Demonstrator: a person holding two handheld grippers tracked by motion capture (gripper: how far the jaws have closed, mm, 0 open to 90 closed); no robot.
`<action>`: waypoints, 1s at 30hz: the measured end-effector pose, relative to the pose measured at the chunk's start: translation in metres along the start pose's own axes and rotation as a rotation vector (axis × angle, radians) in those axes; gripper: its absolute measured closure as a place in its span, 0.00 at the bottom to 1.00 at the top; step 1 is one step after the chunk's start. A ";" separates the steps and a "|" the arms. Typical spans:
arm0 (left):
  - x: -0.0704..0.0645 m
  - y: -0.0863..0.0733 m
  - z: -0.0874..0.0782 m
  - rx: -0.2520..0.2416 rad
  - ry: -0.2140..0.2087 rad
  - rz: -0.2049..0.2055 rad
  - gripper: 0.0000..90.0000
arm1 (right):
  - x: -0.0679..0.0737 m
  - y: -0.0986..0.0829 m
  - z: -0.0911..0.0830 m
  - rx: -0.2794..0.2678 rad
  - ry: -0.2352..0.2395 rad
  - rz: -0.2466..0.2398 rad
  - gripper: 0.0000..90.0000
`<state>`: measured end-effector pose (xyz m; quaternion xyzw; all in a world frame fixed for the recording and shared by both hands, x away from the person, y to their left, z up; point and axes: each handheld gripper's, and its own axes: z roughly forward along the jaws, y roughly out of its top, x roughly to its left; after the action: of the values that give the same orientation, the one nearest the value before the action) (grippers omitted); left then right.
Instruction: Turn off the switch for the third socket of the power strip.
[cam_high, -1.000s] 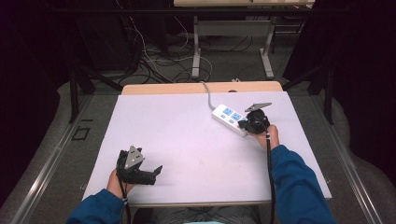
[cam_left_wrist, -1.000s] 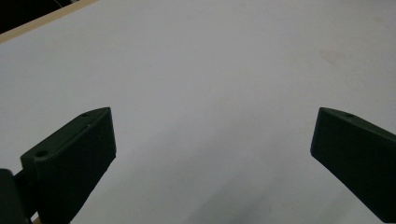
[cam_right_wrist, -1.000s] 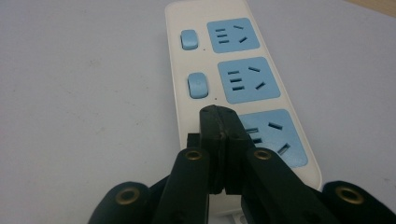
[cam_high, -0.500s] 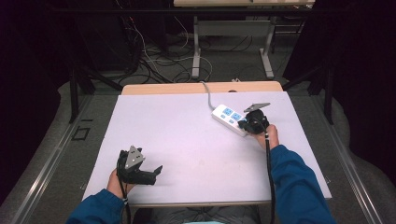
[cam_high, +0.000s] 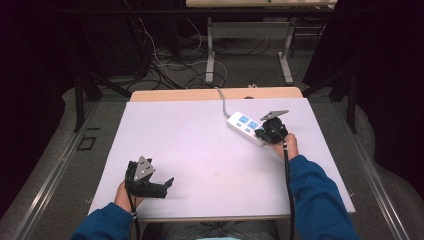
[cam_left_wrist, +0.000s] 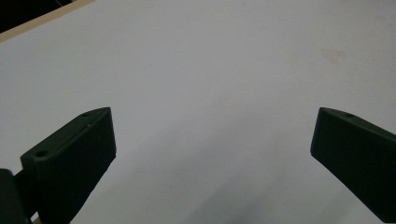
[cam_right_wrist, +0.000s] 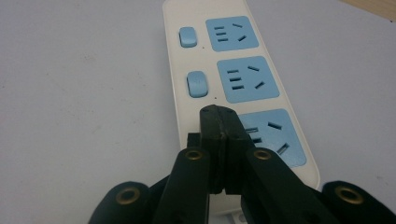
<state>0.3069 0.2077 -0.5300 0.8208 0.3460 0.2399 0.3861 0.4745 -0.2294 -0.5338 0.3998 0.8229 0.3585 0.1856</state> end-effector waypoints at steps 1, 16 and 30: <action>0.000 0.000 0.000 -0.001 0.000 -0.001 0.00 | 0.000 0.000 0.001 -0.008 0.004 0.002 1.00; 0.000 0.000 0.000 0.008 0.000 0.004 0.00 | 0.001 0.000 0.000 0.008 -0.005 0.004 1.00; 0.000 0.000 0.000 0.007 0.002 0.007 0.00 | 0.001 0.000 0.001 0.004 -0.002 0.008 1.00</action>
<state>0.3069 0.2074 -0.5297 0.8230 0.3445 0.2407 0.3822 0.4742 -0.2288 -0.5345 0.4035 0.8219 0.3574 0.1842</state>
